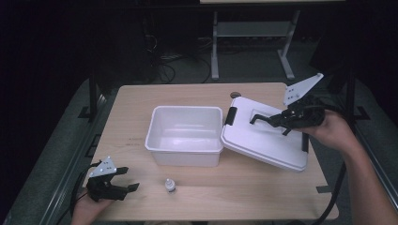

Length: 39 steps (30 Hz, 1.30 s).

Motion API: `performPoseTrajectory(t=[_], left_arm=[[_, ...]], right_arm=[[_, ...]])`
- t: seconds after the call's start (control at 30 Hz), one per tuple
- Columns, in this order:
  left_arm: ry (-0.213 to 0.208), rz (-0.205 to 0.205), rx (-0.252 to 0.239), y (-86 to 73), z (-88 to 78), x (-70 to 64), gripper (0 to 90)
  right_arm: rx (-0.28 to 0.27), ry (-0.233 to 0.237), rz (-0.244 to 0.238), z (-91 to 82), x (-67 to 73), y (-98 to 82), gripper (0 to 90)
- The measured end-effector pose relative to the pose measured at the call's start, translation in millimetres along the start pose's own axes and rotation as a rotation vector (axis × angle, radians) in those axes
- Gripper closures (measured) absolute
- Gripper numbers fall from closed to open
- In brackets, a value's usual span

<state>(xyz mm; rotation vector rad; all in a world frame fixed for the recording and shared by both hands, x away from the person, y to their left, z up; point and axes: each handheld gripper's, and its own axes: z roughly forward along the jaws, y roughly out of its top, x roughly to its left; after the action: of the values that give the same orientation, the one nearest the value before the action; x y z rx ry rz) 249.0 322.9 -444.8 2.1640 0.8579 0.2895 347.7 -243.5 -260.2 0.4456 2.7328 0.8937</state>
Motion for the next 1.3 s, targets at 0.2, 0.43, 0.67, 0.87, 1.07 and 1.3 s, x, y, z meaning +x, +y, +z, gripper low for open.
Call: performPoseTrajectory(t=[0.2,0.43,0.67,0.87,1.07,1.3], left_arm=[[0.002,0.001,0.005,0.0,1.2,-0.2,20.5],[0.003,-0.004,-0.003,-0.4,-0.4,1.0,20.5],[0.002,0.001,-0.005,0.3,-0.6,0.8,20.5],[0.005,0.001,-0.006,0.6,-1.6,0.8,20.5],[-0.001,0.001,-0.001,0.4,0.1,0.3,20.5],[-0.001,0.001,-0.004,0.4,-0.6,0.7,20.5]], right_arm=[[0.003,-0.004,0.032,0.1,0.0,-21.9,84.5],[0.009,-0.001,0.075,10.0,-0.4,-46.0,84.4],[0.018,0.006,0.104,24.0,-0.7,-61.3,84.4],[0.038,0.019,0.118,43.2,-0.1,-74.4,84.4],[0.053,0.031,0.138,62.1,0.6,-82.5,84.3],[0.063,0.041,0.152,83.7,2.6,-88.8,84.3]])
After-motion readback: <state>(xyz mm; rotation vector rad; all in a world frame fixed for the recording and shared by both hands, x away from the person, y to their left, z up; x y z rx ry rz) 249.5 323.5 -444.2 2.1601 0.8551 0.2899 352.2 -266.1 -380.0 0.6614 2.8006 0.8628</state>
